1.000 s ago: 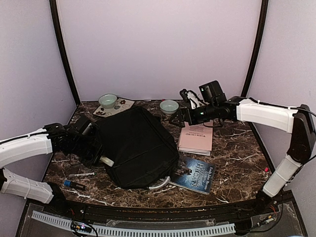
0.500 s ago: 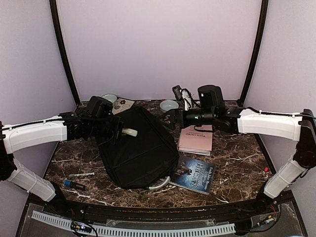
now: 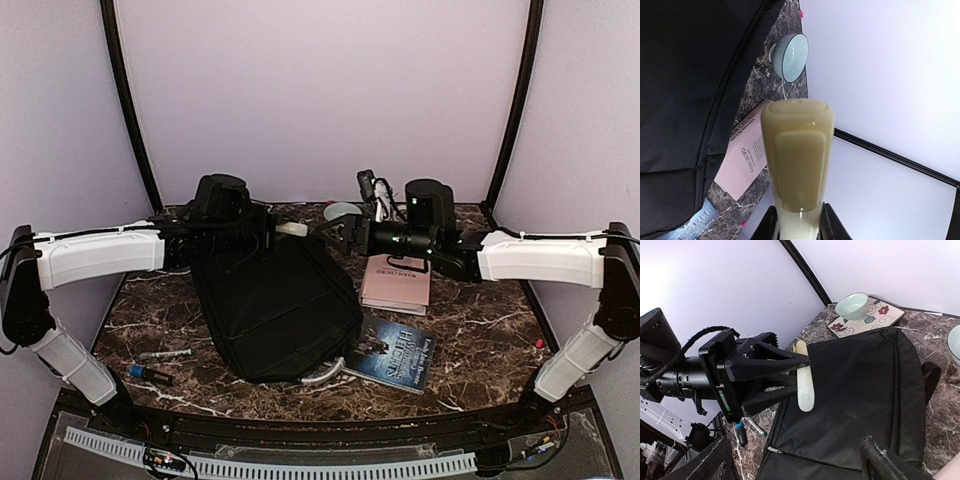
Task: Pack the student bag
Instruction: Pass from the left arm to the right
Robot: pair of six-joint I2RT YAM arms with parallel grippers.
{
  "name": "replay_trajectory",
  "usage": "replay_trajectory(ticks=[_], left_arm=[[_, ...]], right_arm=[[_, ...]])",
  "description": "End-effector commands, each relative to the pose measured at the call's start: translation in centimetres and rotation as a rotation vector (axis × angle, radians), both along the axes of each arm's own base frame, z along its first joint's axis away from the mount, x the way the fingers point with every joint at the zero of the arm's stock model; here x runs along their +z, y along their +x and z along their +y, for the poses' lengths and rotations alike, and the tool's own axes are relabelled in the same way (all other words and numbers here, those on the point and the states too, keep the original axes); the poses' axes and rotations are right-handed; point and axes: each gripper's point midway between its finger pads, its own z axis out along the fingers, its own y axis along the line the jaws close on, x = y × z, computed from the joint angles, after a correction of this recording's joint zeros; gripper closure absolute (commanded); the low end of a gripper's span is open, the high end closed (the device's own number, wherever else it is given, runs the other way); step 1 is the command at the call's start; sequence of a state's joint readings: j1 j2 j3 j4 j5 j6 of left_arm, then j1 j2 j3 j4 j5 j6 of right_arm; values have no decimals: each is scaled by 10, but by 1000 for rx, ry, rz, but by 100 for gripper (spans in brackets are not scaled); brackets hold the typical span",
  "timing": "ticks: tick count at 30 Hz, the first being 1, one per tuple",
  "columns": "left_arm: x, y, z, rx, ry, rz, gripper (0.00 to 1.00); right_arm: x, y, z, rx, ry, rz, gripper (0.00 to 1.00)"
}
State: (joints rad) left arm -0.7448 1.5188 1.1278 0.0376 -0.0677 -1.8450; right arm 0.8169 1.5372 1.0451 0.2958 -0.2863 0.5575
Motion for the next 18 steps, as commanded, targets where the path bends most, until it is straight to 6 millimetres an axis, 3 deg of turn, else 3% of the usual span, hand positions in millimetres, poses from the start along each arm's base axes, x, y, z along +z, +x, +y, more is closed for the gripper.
replay_trajectory(ticks=[1,11,13,18], left_arm=[[37,5,-13,0,-94,-79,100],[57,8,-27,-28,-141,-136,100],[58,6,-28,-30,-143,-136,100],[60,4,-29,-32,-146,-139,100]], right_arm=[[22,2,18,9,76,-50,13],[13,9,39,41,63,-80,26],[26,12,43,41,83,-100,29],[34,18,42,15,92,-132,33]])
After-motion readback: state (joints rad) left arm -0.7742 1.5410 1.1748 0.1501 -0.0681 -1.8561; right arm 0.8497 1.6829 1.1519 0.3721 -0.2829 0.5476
